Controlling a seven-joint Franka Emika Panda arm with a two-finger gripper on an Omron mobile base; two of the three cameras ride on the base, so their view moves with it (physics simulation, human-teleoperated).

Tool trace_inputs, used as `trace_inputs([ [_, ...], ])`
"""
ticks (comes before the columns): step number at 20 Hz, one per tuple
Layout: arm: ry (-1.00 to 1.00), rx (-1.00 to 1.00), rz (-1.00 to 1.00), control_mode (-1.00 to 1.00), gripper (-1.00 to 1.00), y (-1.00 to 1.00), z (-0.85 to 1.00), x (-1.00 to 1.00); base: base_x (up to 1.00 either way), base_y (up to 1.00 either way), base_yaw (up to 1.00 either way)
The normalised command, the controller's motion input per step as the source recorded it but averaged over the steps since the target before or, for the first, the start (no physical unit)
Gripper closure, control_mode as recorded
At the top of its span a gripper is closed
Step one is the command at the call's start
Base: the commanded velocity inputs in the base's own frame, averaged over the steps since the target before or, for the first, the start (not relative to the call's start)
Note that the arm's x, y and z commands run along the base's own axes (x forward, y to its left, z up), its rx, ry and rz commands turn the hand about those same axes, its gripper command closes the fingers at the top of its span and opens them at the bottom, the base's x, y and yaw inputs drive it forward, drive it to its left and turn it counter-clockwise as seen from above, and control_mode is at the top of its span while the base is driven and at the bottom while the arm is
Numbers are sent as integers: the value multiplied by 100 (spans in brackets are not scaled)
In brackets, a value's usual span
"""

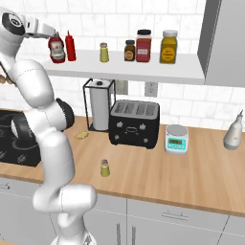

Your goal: Put the shaker and condiment bottle from the counter next to their counterparts in the cabinet.

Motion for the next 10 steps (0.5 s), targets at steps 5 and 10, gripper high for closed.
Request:
trace_inputs([
  [5, -5, 0, 0, -100, -100, 3, 0, -62, 0, 0, 0],
  [10, -4, -3, -15, -100, -100, -56, -16, -87, 0, 0, 0],
])
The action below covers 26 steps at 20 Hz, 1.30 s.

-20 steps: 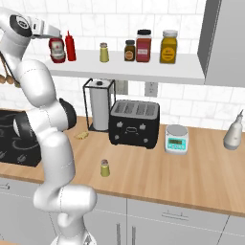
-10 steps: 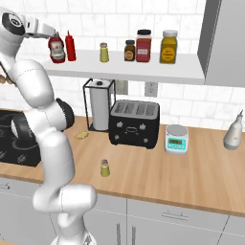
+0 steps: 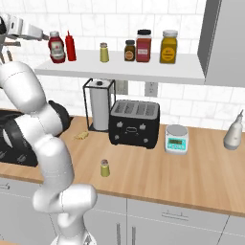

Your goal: Put the shaker and condiment bottle from the counter next to their counterparts in the cabinet.

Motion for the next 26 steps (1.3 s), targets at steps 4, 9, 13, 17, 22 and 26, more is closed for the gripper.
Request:
trace_inputs([
  [4, -4, -5, -25, -100, -100, -78, -29, -99, 0, 0, 0],
  [9, -7, -1, -25, -100, -100, -71, -25, -100, 0, 0, 0],
  [13, -4, 0, -19, -100, -100, -64, -22, -100, 0, 0, 0],
  [17, -4, 0, -13, -100, -100, -53, -21, -100, 0, 0, 0],
  [22, -1, 0, -8, -100, -100, -50, -25, -100, 0, 0, 0],
  [26, 1, 0, -2, -100, -100, -59, -58, -87, 0, 0, 0],
])
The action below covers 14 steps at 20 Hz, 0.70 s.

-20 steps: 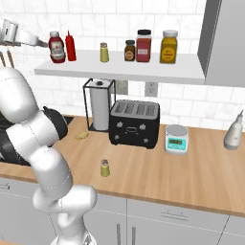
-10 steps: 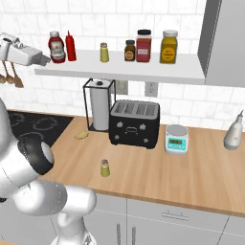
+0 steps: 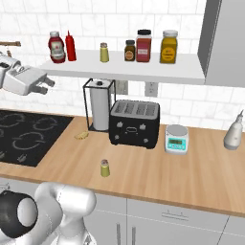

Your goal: Put the shaker and condiment bottle from the counter next to their counterparts in the cabinet.

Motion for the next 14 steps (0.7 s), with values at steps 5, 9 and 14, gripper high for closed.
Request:
trace_inputs([
  [5, -6, -1, -19, -100, -100, -41, -88, -37, 0, 0, 0],
  [9, -19, -1, -10, -100, -100, 0, -68, -11, 0, 0, 0],
  [14, -20, -6, -12, -100, -100, -1, -85, -6, 0, 0, 0],
])
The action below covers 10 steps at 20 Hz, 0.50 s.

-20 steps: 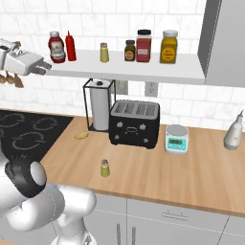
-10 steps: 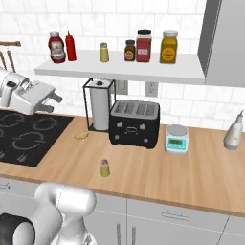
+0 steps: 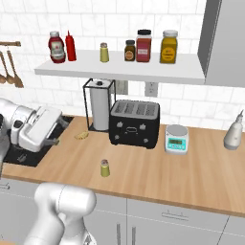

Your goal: Put the shaker and condiment bottle from the counter next to their counterparts in the cabinet.

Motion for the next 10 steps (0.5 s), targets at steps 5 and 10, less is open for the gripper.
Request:
trace_inputs([
  [5, -3, -5, -15, -100, -100, -23, -94, -1, 0, 0, 0],
  [10, 0, 0, -2, -100, -100, -5, -4, 0, 0, 0, 0],
])
